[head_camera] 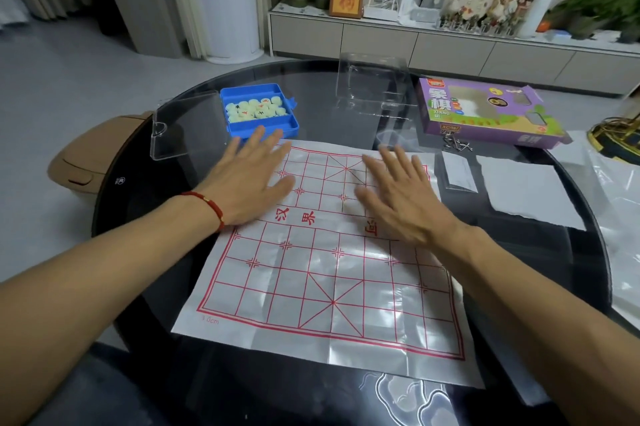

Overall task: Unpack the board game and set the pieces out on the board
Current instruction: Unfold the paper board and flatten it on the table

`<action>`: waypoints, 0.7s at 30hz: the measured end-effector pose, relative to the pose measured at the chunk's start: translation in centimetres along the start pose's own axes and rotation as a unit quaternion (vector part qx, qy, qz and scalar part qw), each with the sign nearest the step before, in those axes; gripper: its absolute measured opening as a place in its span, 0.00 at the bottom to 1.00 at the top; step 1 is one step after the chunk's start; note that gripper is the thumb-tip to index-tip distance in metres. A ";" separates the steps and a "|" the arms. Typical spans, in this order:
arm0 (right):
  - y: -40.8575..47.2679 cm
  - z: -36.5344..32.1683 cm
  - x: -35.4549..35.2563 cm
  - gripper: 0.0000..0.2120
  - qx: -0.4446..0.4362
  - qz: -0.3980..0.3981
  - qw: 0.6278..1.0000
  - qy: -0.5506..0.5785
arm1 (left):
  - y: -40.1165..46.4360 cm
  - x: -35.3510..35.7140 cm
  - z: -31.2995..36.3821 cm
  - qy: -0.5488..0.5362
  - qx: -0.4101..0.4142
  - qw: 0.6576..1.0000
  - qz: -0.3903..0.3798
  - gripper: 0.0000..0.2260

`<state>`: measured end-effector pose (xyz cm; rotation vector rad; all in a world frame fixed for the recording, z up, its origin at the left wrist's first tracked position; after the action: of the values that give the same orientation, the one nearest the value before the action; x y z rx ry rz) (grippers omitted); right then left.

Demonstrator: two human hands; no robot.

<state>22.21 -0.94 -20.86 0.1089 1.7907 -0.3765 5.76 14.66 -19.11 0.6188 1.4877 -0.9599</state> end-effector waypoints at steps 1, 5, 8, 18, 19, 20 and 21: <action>0.3 1.3 -0.1 0.40 0.028 0.006 1.000 0.003 | -0.3 0.6 1.1 -0.001 0.019 1.000 -0.016 0.32; 0.7 4.2 1.5 0.41 0.098 -0.053 0.993 -0.025 | -0.8 3.8 2.4 0.013 0.026 0.995 -0.100 0.35; 0.6 4.1 1.8 0.41 0.092 -0.061 0.994 -0.023 | -0.7 4.4 2.3 0.014 0.020 0.994 -0.109 0.36; -0.9 -2.6 2.3 0.41 -0.025 -0.085 0.995 -0.052 | -0.5 4.0 2.2 -0.026 0.018 0.995 -0.099 0.34; -1.0 -2.6 3.0 0.41 -0.022 -0.091 0.994 -0.057 | -0.7 3.7 2.1 -0.050 0.020 0.994 -0.093 0.33; -1.0 -2.5 3.4 0.42 -0.019 -0.093 0.994 -0.059 | -0.9 3.2 1.9 -0.076 0.018 0.993 -0.084 0.32; -1.0 -2.4 3.5 0.43 -0.015 -0.090 0.994 -0.061 | -1.2 2.8 1.5 -0.097 0.010 0.993 -0.070 0.32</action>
<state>18.82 -1.57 -23.54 -0.0967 1.6892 -0.4750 5.14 12.41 -21.56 0.4257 1.3633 -1.1116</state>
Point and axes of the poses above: each hand's wrist, its own y-axis towards the middle knuckle, its own x-axis out of the palm, z = x × y, the point moved 9 cm from there along y, towards the middle knuckle, and after that the axes turned 13 degrees about -z, right-handed, at the moved point
